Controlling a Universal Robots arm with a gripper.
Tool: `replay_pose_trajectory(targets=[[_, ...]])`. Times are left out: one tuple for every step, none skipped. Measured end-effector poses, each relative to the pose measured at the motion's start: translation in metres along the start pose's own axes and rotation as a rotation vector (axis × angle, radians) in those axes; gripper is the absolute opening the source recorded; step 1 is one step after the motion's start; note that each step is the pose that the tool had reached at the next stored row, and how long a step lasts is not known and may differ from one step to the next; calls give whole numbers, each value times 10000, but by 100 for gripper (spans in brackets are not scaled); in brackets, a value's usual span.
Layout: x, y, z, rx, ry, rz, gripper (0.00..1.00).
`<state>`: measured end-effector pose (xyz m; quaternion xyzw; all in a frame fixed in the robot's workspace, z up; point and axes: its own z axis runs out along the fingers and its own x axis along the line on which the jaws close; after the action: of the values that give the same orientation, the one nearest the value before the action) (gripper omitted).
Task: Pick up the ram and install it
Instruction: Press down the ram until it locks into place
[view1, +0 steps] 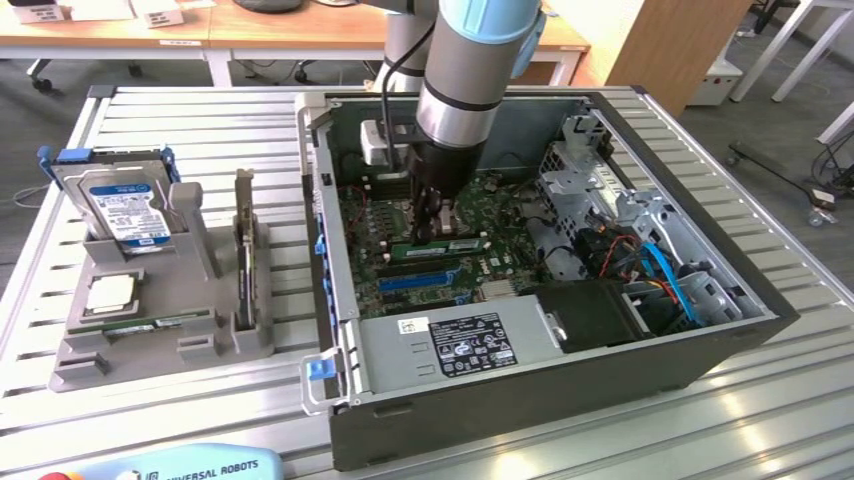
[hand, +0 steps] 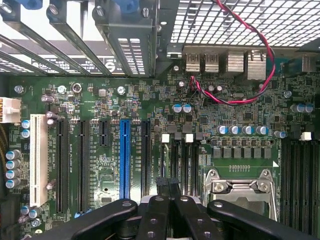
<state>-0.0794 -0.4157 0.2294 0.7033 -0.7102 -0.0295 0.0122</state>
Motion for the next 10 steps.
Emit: replay_pose_trajectory(targets=[[0, 0, 0, 0, 0, 0, 10], [0, 0, 1, 1, -1, 0, 10], [-1, -1, 5, 2, -4, 0, 10], [-1, -1, 10, 3, -5, 0, 10], [0, -1, 13, 2, -3, 0, 10], [0, -1, 13, 0, -1, 0, 10], [0, -1, 13, 0, 0, 0, 10], [0, -1, 13, 0, 0, 0, 10], [0, -1, 14, 0, -1, 0, 10], [0, -1, 14, 1, -2, 0, 10]])
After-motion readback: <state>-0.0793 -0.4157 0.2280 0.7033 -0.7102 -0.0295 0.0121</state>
